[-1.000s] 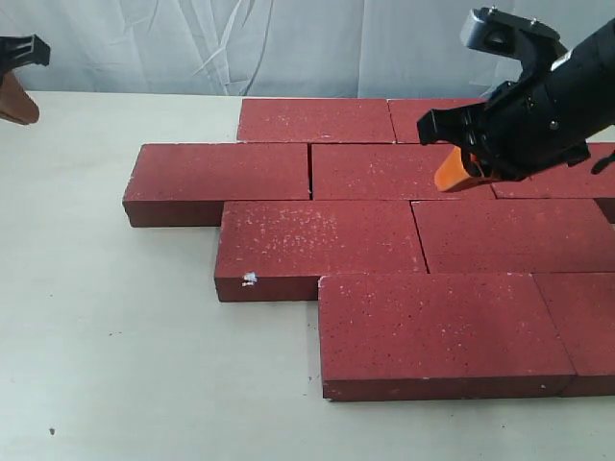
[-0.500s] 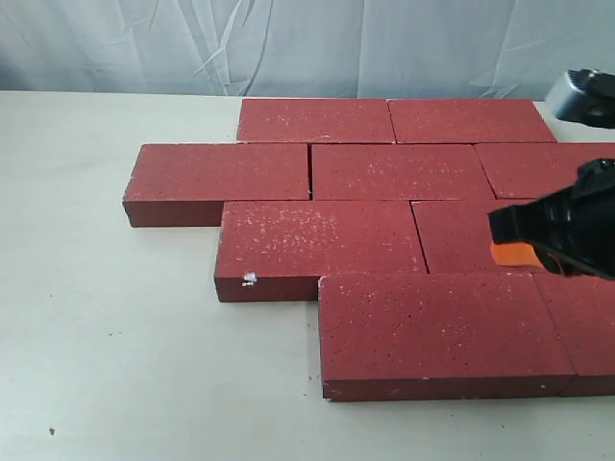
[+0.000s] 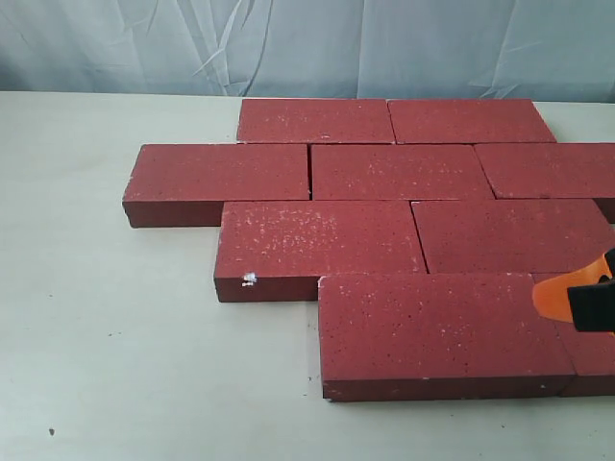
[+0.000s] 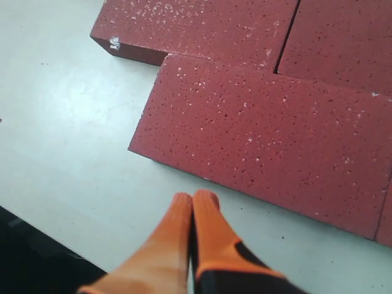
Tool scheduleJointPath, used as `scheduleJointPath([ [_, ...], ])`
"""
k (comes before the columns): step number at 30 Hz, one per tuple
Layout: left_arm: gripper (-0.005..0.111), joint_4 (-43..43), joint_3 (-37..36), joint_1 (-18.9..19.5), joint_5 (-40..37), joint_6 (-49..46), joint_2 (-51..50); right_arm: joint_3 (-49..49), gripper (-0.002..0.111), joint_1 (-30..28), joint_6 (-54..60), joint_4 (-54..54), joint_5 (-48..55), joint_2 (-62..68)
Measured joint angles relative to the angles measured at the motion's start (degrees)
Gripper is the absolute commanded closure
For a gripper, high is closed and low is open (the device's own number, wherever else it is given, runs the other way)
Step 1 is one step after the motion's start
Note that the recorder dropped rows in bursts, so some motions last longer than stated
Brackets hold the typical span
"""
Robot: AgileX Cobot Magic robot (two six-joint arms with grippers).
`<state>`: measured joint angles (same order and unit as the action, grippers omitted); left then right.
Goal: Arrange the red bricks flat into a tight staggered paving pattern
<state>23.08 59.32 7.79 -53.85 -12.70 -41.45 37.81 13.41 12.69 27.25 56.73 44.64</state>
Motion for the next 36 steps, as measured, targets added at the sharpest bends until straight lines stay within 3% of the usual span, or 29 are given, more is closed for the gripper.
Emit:
scheduleJointPath([
  [8, 0.107, 0.1, -9.0, 0.0, -0.6, 0.0, 12.8, 0.0, 0.109, 0.0, 0.0, 0.0, 0.0, 0.0],
  [20, 0.107, -6.4, -10.5, 0.0, -0.8, 0.0, 13.2, 0.0, 0.109, 0.0, 0.0, 0.0, 0.0, 0.0],
  [36, 0.107, -6.9, -10.5, 0.0, -0.8, 0.0, 13.2, 0.0, 0.109, 0.0, 0.0, 0.0, 0.0, -1.2],
])
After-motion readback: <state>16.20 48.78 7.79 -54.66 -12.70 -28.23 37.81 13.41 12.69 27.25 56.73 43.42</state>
